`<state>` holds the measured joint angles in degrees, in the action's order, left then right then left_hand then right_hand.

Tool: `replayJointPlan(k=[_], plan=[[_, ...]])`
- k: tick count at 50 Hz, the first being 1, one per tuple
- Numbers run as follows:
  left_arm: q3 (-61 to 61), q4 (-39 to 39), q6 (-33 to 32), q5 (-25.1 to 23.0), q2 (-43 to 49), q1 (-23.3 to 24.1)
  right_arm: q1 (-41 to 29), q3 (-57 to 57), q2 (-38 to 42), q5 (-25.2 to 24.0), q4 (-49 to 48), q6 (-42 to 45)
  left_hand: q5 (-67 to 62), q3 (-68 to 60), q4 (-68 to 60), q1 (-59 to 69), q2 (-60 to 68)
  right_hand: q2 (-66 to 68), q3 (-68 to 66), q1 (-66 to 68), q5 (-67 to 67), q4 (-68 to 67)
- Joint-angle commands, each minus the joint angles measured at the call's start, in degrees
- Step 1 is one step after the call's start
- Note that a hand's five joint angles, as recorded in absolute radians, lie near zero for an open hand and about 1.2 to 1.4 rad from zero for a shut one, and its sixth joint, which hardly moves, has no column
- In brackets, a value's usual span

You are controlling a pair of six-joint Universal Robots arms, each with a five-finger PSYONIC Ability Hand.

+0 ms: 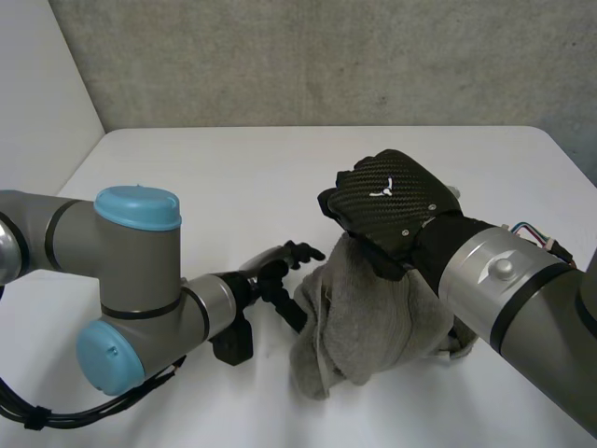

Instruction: Fold the towel.

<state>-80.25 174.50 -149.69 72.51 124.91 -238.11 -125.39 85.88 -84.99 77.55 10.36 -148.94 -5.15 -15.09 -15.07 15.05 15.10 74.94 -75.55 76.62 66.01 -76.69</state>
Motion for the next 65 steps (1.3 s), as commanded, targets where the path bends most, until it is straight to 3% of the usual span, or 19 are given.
replayJointPlan(k=[1, 8, 14, 22, 27, 29, 35, 37, 43, 45, 46, 48, 51, 55, 57, 65], plan=[[0.6, -1.7, -0.2, -5.1, 0.3, 0.3, 0.7, 0.0, 1.3, 0.2, -2.6, 0.8, -2.6, -2.7, -2.7, 2.7, 2.7, 5.1, -4.4, 3.4, 4.0, -3.3], [1.3, -1.8, -0.2, -6.2, 0.2, -0.2, 3.6, 0.4, 1.3, 3.9, -5.8, 7.2, -2.3, -2.4, -2.4, 2.4, 2.3, 5.1, -4.4, 3.4, 4.0, -3.3], [0.7, -1.7, -0.4, -7.3, 0.6, -0.2, 4.0, 0.9, 0.5, 7.2, -11.4, 7.5, -0.4, -0.5, -0.5, 0.5, 0.5, 5.1, -4.4, 3.4, 4.0, -3.3], [0.4, -1.5, -0.5, -10.2, 1.7, 2.1, 4.0, 3.2, -1.4, 7.4, -16.6, 7.7, 1.9, 1.8, 1.8, -1.8, -1.9, 5.1, -4.4, 3.4, 4.0, -3.3], [0.8, -1.6, -0.5, -12.1, 2.6, 3.3, 4.1, 3.2, -1.4, 7.4, -17.0, 7.6, -11.4, -11.4, -11.5, 11.5, 11.4, 5.1, -4.4, 3.4, 4.0, -3.3], [0.9, -1.6, -0.2, -12.0, 2.7, 3.7, 4.1, 3.1, -1.4, 7.4, -17.0, 7.6, -28.9, -29.0, -29.0, 29.1, 29.0, 5.1, -4.4, 3.4, 4.0, -3.3], [1.6, -1.5, 0.4, -11.8, 2.4, 4.1, 3.6, 2.0, -1.4, 8.1, -17.0, 7.5, -47.5, -47.6, -47.6, 47.6, 47.6, 5.1, -4.4, 3.4, 4.0, -3.3], [2.5, -1.4, 1.6, -10.8, 1.9, 4.7, 3.3, 1.7, -1.4, 8.6, -17.1, 7.5, -64.8, -64.8, -64.8, 64.9, 64.8, 5.1, -4.4, 3.4, 4.0, -3.3], [3.5, -1.4, 2.2, -5.1, -1.4, 4.6, 3.3, 1.5, -1.4, 9.7, -20.0, 7.4, -64.8, -64.9, -64.9, 64.9, 64.9, 5.1, -4.4, 3.4, 4.0, -3.3], [3.8, -1.4, 2.1, 0.5, -5.4, 2.7, 3.5, 1.5, -1.4, 9.7, -21.9, 7.3, -64.8, -64.9, -64.9, 64.9, 64.9, 5.1, -4.4, 3.4, 4.0, -3.3], [3.8, -1.4, 2.1, 0.5, -5.4, 2.7, 3.9, 1.5, -1.4, 9.7, -24.4, 7.3, -64.8, -64.9, -64.9, 64.9, 64.9, 5.1, -4.4, 3.4, 4.0, -3.3], [4.0, -1.4, 1.4, 5.3, -11.0, -2.6, 4.1, 1.6, -1.4, 9.7, -27.9, 7.3, -64.8, -64.9, -64.9, 64.9, 64.9, 5.1, -4.4, 3.4, 4.0, -3.3], [4.1, -1.3, 1.4, 7.4, -16.9, -6.2, 4.3, 1.7, -1.4, 9.6, -37.1, 7.3, -64.8, -64.9, -64.9, 64.9, 64.9, 5.1, -4.4, 3.4, 4.0, -3.3], [4.3, -0.8, 1.4, 7.4, -21.5, -8.1, 5.0, 2.4, -1.3, 9.4, -52.1, 6.4, -64.8, -64.9, -64.9, 64.9, 64.9, 5.1, -4.4, 3.4, 4.0, -3.3], [3.5, -0.3, 1.5, 7.3, -26.2, -8.1, 5.4, 2.5, -1.1, 9.4, -54.1, 6.0, -64.8, -64.9, -64.9, 64.9, 64.9, 5.1, -4.4, 3.4, 4.0, -3.3], [-6.0, 0.7, 1.4, 7.2, -32.6, -6.8, 6.5, 2.4, 3.7, 9.3, -45.7, 2.6, -64.8, -64.9, -64.9, 64.9, 64.9, 5.1, -4.4, 3.4, 4.0, -3.3]])
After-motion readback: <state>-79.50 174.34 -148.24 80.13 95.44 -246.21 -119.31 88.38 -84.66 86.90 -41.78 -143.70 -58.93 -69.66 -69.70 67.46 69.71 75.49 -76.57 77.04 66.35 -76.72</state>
